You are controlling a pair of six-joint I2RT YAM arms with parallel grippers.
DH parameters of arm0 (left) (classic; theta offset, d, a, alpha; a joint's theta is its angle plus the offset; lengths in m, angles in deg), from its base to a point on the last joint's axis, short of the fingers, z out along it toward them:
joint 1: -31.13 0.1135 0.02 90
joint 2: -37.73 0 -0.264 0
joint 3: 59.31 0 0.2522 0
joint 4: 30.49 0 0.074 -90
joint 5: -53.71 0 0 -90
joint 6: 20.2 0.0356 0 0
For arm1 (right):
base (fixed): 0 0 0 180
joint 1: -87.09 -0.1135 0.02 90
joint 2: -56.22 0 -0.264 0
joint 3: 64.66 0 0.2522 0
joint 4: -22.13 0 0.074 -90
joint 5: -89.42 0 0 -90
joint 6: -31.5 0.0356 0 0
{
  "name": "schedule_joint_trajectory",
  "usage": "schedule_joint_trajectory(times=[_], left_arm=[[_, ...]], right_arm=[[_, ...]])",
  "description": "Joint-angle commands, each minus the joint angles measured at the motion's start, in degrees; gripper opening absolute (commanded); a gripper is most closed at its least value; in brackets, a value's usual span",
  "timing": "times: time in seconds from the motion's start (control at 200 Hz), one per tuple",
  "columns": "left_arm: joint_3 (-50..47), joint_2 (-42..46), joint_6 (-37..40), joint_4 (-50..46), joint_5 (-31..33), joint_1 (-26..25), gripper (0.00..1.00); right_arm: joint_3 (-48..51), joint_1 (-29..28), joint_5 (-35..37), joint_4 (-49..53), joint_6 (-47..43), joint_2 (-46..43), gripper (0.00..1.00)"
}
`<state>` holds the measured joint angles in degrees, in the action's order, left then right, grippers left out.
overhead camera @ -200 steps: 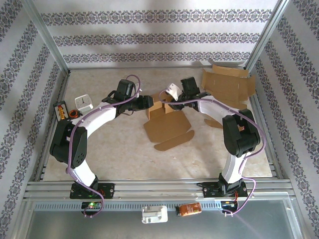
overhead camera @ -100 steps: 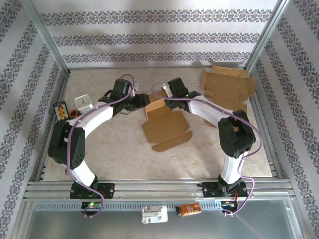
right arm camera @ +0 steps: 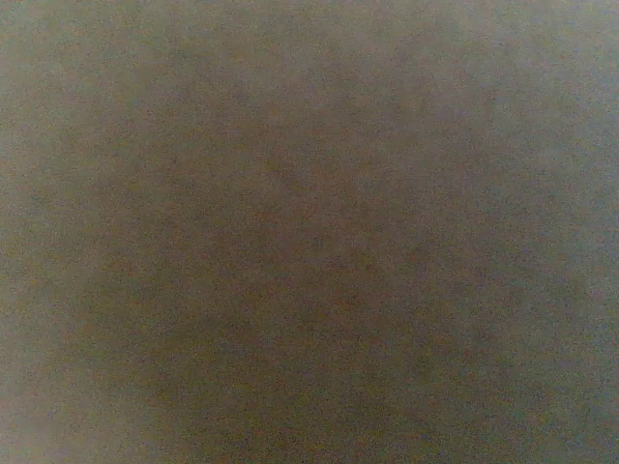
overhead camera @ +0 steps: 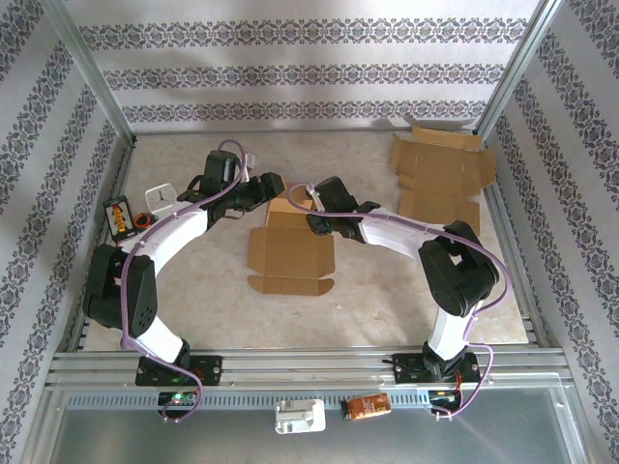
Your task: Fold the paper box
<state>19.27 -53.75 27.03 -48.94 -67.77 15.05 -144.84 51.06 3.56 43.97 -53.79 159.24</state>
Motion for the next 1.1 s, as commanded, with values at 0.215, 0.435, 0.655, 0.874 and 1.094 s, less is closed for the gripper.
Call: schedule_joint_trajectory(times=[0.215, 0.435, 0.655, 0.874, 1.094], left_arm=[[0.2, -1.17, -0.39, 1.42, -4.3, -0.15, 0.64], [0.65, -1.5, -0.39, 1.37, -4.74, -0.18, 0.63], [0.75, -1.42, -0.56, 1.11, -4.72, -0.1, 0.63], [0.7, -1.16, -0.48, 0.94, -4.73, -0.06, 0.62], [0.93, -1.11, -0.09, 0.19, -4.37, -0.09, 0.62]], right_arm=[[5.47, -0.38, 3.63, -12.59, 2.9, -1.29, 0.52], [6.65, 0.39, 5.33, -19.85, 4.52, 2.26, 0.34], [9.66, 0.77, 5.64, -23.25, 6.54, 2.56, 0.13], [10.11, 1.18, 9.87, -21.7, 8.38, 1.33, 0.37], [7.88, 2.76, 7.32, -21.96, 8.29, 2.72, 0.43]])
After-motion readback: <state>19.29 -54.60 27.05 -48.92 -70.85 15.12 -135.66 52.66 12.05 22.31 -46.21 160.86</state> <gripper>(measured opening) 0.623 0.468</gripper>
